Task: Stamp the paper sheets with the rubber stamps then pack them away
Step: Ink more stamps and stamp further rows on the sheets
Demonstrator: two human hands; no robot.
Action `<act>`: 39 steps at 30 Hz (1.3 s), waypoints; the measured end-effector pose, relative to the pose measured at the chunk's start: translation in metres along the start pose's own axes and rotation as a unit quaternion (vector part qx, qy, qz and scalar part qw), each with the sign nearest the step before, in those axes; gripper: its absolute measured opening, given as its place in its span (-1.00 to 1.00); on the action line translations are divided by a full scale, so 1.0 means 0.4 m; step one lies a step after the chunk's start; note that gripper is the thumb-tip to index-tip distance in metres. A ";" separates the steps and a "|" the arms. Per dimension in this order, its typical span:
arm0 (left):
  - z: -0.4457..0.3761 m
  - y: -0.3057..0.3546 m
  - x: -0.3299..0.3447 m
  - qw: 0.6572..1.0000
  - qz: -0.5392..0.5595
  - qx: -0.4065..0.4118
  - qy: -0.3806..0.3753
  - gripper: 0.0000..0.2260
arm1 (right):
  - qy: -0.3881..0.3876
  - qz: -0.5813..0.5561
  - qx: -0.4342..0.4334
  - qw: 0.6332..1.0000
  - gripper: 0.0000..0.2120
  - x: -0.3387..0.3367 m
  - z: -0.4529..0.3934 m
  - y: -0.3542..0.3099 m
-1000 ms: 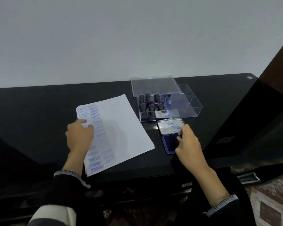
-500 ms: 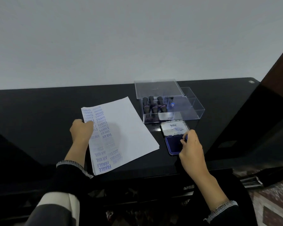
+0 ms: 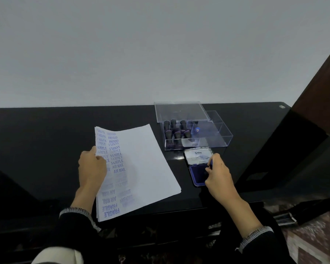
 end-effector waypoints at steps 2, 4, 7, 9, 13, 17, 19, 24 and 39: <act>0.016 0.001 -0.011 0.999 -0.030 0.014 0.007 -0.83 | -0.002 -0.004 0.006 1.000 -0.61 0.002 0.002 0.001; 0.036 0.011 -0.020 0.998 -0.045 0.030 0.014 -0.85 | 0.018 -0.010 0.002 1.000 -0.63 0.001 0.014 0.005; 0.056 0.006 -0.022 0.998 -0.025 0.056 0.005 -0.88 | 0.034 -0.031 0.013 0.999 -0.64 0.002 0.034 0.009; 0.062 -0.004 -0.023 0.997 -0.017 0.075 0.002 -0.89 | 0.044 -0.043 0.012 0.998 -0.65 0.000 0.041 0.003; 0.067 -0.007 -0.024 0.996 -0.015 0.090 0.008 -0.91 | 0.043 -0.030 0.002 0.999 -0.76 -0.017 0.039 -0.013; 0.066 -0.001 -0.025 0.996 -0.027 0.087 0.014 -0.92 | 0.056 -0.052 0.004 0.997 -0.89 -0.040 0.025 -0.028; 0.066 -0.002 -0.024 0.996 -0.027 0.088 0.012 -0.91 | 0.057 -0.041 -0.010 0.998 -0.90 -0.037 0.014 -0.044; 0.063 -0.009 -0.024 0.996 -0.033 0.085 0.013 -0.89 | 0.037 0.034 -0.013 0.999 -0.81 -0.006 0.004 -0.049; 0.056 -0.004 -0.014 0.993 -0.069 0.090 0.011 -0.90 | 0.025 0.110 0.009 0.994 -0.75 0.027 -0.048 -0.054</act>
Point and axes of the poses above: each hand's wrist, its own z-axis away from the middle knuckle, its own x-axis out of the palm, y = z × x, the point moved 7 cm from there along -z, towards the middle knuckle, and after that the axes turned 3 degrees about z, right-handed, at the moved point
